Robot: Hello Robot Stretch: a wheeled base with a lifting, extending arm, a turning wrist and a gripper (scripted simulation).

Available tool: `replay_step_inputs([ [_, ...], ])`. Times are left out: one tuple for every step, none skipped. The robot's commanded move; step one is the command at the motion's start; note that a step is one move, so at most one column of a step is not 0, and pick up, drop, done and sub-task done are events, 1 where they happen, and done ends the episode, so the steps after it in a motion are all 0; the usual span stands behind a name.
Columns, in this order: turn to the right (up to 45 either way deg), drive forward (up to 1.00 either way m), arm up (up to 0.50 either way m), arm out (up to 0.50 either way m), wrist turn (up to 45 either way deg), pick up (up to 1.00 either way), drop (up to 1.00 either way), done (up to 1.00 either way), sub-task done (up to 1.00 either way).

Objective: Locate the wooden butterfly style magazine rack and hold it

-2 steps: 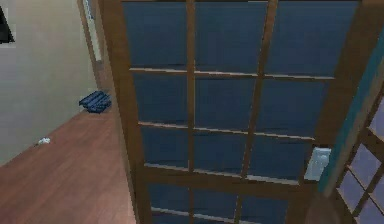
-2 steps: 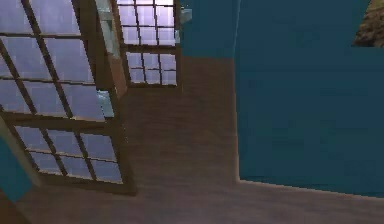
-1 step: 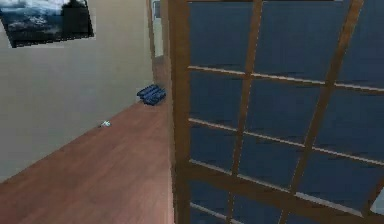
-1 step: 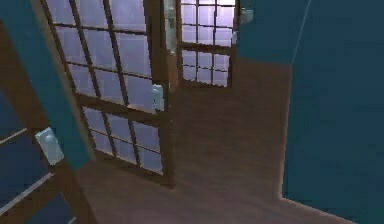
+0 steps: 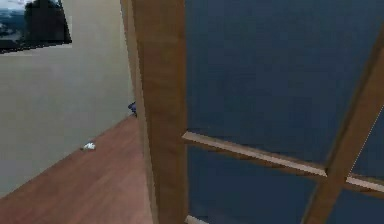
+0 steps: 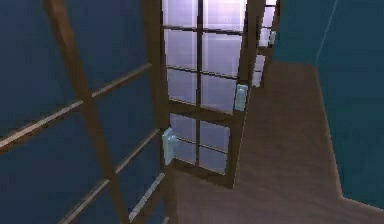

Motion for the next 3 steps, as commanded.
replay_step_inputs([
  [-45.0, 0.0, 0.0, 0.0, 0.0, 0.0, 0.0, 0.0, 0.0],
  [-18.0, 0.0, 0.0, 0.0, 0.0, 0.0, 0.0, 0.0, 0.0],
  [0.0, 0.3, 0.0, 0.0, 0.0, 0.0, 0.0, 0.0, 0.0],
])
